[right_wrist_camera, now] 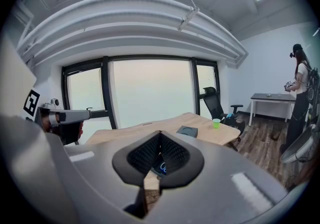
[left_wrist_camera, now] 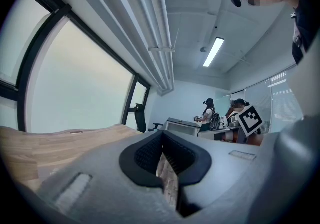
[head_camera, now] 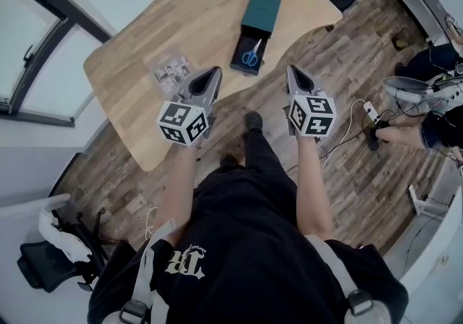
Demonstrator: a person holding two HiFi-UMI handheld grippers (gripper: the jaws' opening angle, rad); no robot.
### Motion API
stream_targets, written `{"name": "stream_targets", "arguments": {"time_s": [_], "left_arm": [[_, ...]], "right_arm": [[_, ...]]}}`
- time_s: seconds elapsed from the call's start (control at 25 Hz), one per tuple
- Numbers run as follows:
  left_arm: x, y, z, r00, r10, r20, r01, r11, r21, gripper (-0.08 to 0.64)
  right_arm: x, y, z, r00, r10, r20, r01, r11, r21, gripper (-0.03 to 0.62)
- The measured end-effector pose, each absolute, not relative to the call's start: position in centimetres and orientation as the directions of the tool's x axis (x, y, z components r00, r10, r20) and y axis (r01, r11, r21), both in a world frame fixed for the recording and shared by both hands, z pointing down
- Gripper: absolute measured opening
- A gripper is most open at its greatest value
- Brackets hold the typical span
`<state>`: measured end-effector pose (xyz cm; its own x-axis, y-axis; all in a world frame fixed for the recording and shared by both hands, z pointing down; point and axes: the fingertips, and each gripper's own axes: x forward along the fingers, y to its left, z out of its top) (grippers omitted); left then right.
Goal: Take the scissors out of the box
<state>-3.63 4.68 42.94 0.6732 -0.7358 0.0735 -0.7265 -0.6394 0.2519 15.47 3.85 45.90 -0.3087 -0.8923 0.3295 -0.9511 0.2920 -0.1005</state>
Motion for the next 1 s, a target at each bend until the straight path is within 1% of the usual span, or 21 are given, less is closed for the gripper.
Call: {"name": "stream_targets", "arguments": {"time_s": [0.48,0.76,1.0], "left_arm": [[-3.9,-0.4,42.8,0.654,-0.752,0.08,-0.741,-0.616,0.269,0.002],[-2.6,-3.8,44.9,0.66,-0.741,0.127,-0.739,-0.61,0.286,0.002],[-2.2,-7.8,45.2,0.65,-0.744,0.152,-0.751,-0.6,0.274,0.002]], "right_arm": [[15.0,-1.5,45.7,-0.334,-0.876,0.346,-0.942,0.32,-0.101,0.005],[16.0,-5.1,47.7,-0.337,-0.863,0.377,-0.942,0.311,-0.13,0.005],[15.7,-9.3,48.7,-0.367,-0.846,0.386,-0.93,0.332,-0.155,0.005]]}}
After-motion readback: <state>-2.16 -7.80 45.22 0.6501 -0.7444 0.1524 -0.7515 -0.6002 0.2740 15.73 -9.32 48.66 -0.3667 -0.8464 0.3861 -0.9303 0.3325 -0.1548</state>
